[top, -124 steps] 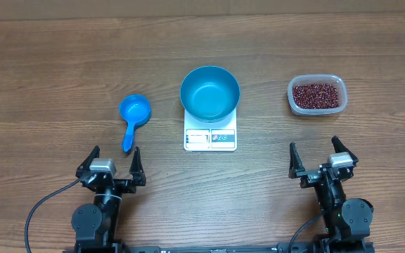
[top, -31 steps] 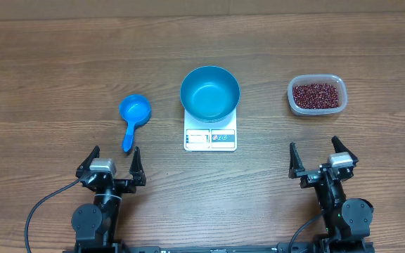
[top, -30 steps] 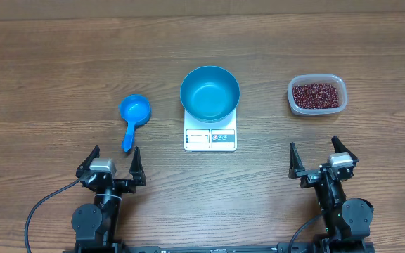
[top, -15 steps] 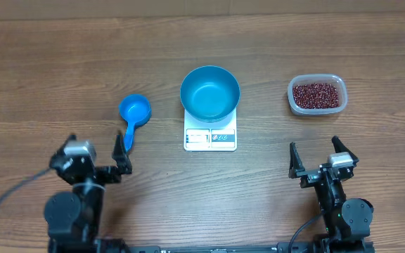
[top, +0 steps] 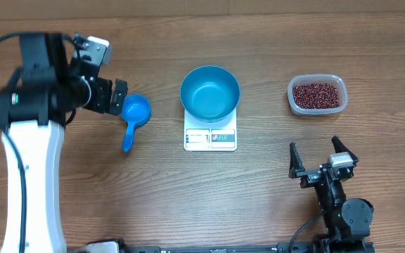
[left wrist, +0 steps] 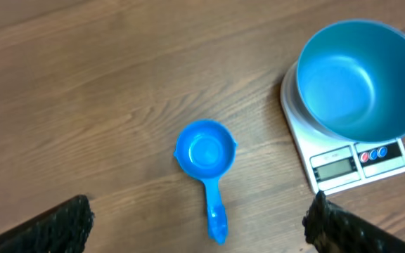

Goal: Scoop item into bowl and weigh 150g on scale
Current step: 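Move the left gripper over the blue scoop and lower onto it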

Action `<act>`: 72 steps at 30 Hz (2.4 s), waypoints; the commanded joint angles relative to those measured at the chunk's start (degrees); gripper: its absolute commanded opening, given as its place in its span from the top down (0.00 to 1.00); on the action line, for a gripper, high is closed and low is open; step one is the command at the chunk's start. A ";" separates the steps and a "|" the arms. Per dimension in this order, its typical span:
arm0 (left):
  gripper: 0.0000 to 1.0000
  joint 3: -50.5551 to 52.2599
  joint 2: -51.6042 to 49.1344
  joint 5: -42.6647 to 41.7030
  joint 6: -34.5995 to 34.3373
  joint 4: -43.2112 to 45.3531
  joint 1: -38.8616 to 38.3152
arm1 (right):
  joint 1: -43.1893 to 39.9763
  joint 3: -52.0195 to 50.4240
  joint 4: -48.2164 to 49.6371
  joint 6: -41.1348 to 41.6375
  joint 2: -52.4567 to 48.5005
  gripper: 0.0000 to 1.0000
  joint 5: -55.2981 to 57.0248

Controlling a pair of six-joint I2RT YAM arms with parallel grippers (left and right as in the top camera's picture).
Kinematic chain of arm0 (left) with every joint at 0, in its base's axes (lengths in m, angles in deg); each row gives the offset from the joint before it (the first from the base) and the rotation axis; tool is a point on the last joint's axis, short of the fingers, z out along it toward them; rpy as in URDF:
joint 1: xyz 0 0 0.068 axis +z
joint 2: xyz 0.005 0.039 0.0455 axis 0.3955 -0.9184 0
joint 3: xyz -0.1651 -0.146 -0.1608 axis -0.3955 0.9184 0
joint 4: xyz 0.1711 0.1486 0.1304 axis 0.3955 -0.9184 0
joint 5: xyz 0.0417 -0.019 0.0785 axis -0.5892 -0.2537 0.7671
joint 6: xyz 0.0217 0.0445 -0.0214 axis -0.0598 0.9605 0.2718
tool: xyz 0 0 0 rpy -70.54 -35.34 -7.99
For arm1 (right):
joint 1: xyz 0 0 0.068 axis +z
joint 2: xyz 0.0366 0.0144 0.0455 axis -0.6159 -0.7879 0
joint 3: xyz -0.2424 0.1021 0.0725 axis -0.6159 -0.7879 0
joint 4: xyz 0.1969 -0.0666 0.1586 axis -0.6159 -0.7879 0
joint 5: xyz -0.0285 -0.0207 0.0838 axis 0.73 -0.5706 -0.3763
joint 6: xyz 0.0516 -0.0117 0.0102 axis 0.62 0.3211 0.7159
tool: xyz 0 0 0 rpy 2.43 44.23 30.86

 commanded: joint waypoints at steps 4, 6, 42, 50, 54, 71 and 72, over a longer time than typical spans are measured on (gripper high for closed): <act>0.00 -4.68 -13.60 -0.31 5.27 -4.68 0.35 | -0.15 -0.61 0.22 -0.24 0.42 0.00 0.09; 0.00 -4.68 -16.46 -0.33 5.25 -4.68 0.35 | -0.15 -0.61 0.22 -0.22 0.42 0.00 0.09; 0.00 -4.61 -39.43 3.61 5.29 8.11 0.31 | -0.15 -0.61 0.22 -0.22 0.42 0.00 0.09; 0.01 -4.61 -42.51 3.69 5.31 9.49 0.28 | -0.15 -0.61 0.22 -0.22 0.42 0.00 0.09; 0.00 -4.61 -43.21 3.67 5.31 9.79 0.28 | -0.15 -0.61 0.22 -0.22 0.42 0.00 0.09; 0.01 -4.61 -43.21 3.63 5.29 10.82 0.26 | -0.15 -0.61 0.22 -0.22 0.42 0.00 0.09; 0.00 -4.61 -43.21 3.63 5.29 10.82 0.26 | -0.15 -0.61 0.22 -0.22 0.42 0.00 0.09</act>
